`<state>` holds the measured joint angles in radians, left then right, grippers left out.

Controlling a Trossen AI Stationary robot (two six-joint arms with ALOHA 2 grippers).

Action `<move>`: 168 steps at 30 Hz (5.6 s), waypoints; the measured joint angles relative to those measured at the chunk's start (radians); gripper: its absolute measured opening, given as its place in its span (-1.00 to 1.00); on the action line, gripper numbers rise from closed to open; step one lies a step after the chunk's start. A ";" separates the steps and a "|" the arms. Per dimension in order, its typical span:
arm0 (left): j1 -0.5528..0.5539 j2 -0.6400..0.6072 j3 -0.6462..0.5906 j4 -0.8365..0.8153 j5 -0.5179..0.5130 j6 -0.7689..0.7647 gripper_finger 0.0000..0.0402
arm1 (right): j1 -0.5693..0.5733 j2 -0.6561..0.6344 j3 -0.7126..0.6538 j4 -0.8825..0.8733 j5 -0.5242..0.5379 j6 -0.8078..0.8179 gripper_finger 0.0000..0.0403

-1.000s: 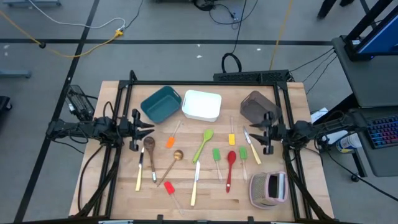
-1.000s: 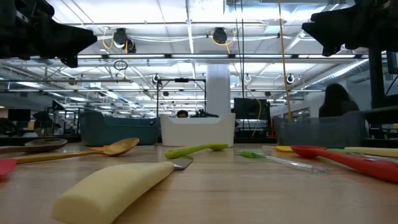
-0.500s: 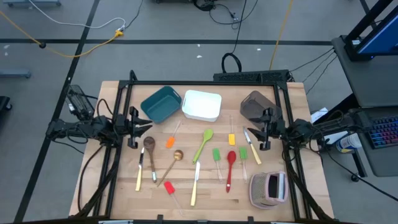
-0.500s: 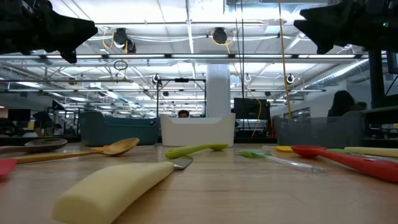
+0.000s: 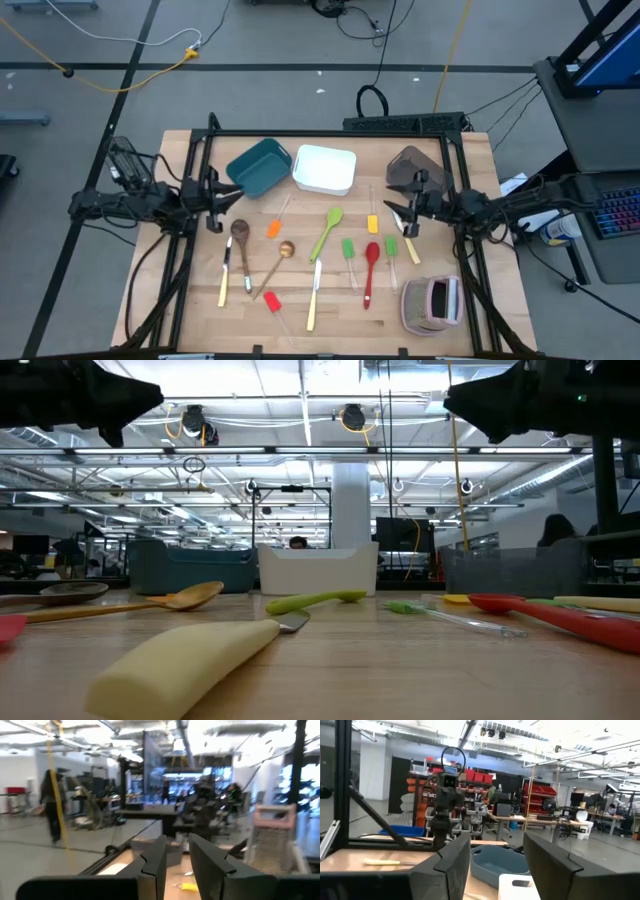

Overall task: Pick & Place Kitchen Items
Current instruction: Put the brown serving spoon into the blue bin

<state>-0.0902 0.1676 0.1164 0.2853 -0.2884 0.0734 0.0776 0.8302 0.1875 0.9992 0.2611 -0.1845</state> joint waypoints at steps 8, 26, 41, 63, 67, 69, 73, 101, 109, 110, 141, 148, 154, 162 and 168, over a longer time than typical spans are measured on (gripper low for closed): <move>0.000 0.111 0.005 0.015 -0.011 0.019 -0.56 | 0.000 0.056 0.000 0.026 0.000 0.015 -0.13; 0.000 0.207 0.011 0.127 -0.046 -0.098 0.19 | 0.000 0.068 0.000 -0.002 0.000 0.016 -0.14; -0.001 0.482 0.435 -0.484 -0.119 -0.370 0.11 | 0.000 0.068 0.002 -0.010 -0.001 0.016 -0.14; -0.098 0.910 0.521 -0.887 0.254 -1.055 0.11 | 0.001 0.068 0.002 -0.010 -0.001 0.016 -0.14; -0.125 0.949 0.520 -0.944 0.315 -1.257 0.11 | 0.001 0.068 0.002 -0.011 -0.001 0.016 -0.14; -0.144 0.971 0.520 -0.957 0.321 -1.328 0.11 | 0.001 0.068 0.002 -0.018 -0.001 0.016 -0.14; -0.182 1.023 0.520 -0.976 0.321 -1.443 0.11 | 0.001 0.068 0.002 -0.050 -0.001 0.016 -0.14; -0.292 1.252 0.521 -0.998 0.217 -1.728 -0.55 | 0.001 0.068 0.002 -0.115 -0.001 0.008 -0.14; -0.291 1.252 0.521 -0.990 0.158 -1.726 -0.94 | 0.001 0.068 0.002 -0.115 -0.001 0.008 -0.14; -0.291 1.252 0.521 -0.987 0.145 -1.726 -0.94 | 0.001 0.068 0.002 -0.115 -0.001 0.008 -0.14; 0.115 1.219 0.999 -1.201 -0.054 -0.629 -0.91 | 0.001 0.068 0.002 -0.114 -0.001 0.071 -0.14; 0.344 1.221 1.027 -1.207 0.031 -0.308 -0.88 | 0.001 0.068 0.002 -0.114 -0.001 0.093 -0.14; 0.495 1.223 1.027 -1.220 0.052 -0.186 -0.88 | 0.001 0.068 0.002 -0.114 -0.001 0.094 -0.14; 0.610 1.263 1.010 -1.236 0.108 -0.124 -0.88 | 0.001 0.068 0.002 -0.115 -0.001 0.094 -0.14; 0.626 1.380 1.003 -1.240 0.074 -0.084 -0.87 | 0.001 0.068 0.002 -0.114 -0.001 0.094 -0.14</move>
<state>0.5358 1.5477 1.1198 -0.9550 -0.2145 -0.0109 0.0784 0.8982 0.1894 0.8848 0.2600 -0.0907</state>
